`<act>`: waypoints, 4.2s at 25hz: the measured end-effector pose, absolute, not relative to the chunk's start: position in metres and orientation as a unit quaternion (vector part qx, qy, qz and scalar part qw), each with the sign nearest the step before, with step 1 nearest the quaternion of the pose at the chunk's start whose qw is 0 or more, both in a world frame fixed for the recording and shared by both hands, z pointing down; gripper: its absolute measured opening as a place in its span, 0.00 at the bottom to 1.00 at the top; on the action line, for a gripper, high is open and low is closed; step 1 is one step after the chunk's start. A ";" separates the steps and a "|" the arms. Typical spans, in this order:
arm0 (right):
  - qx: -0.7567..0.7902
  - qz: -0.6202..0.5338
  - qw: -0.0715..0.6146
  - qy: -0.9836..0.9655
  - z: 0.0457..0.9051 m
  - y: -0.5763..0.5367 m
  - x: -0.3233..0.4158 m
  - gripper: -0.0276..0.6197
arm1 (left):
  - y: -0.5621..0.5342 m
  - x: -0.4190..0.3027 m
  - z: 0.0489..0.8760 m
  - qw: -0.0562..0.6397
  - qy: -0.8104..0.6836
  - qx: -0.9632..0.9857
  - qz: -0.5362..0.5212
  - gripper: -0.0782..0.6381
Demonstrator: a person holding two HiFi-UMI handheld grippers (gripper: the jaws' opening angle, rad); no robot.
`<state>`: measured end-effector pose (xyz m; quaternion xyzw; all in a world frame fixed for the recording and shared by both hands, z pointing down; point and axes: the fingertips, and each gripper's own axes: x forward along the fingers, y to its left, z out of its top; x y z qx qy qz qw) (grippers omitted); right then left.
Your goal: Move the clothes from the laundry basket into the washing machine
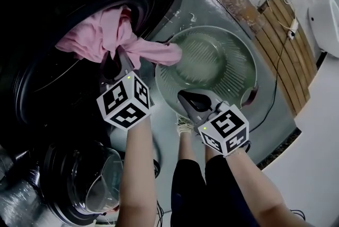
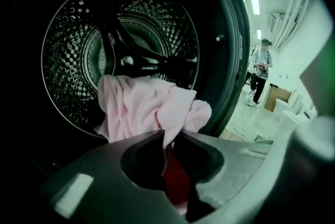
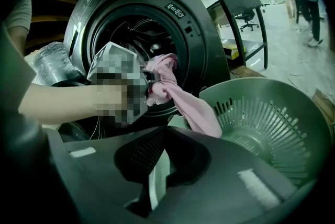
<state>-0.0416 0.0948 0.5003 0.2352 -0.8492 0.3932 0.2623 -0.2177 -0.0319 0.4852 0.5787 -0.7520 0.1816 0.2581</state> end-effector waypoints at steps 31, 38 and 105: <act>0.238 0.377 0.245 -0.861 0.491 0.095 -0.051 0.08 | -0.045 -0.259 0.449 0.213 -0.802 0.535 0.157 0.48; 0.238 0.377 0.247 -0.860 0.494 0.096 -0.048 0.08 | -0.018 -0.173 0.531 0.324 -0.715 0.583 0.212 0.49; 0.239 0.275 0.218 -0.905 0.128 0.088 0.020 0.08 | 0.047 -0.078 0.112 0.242 -0.617 0.740 0.110 0.11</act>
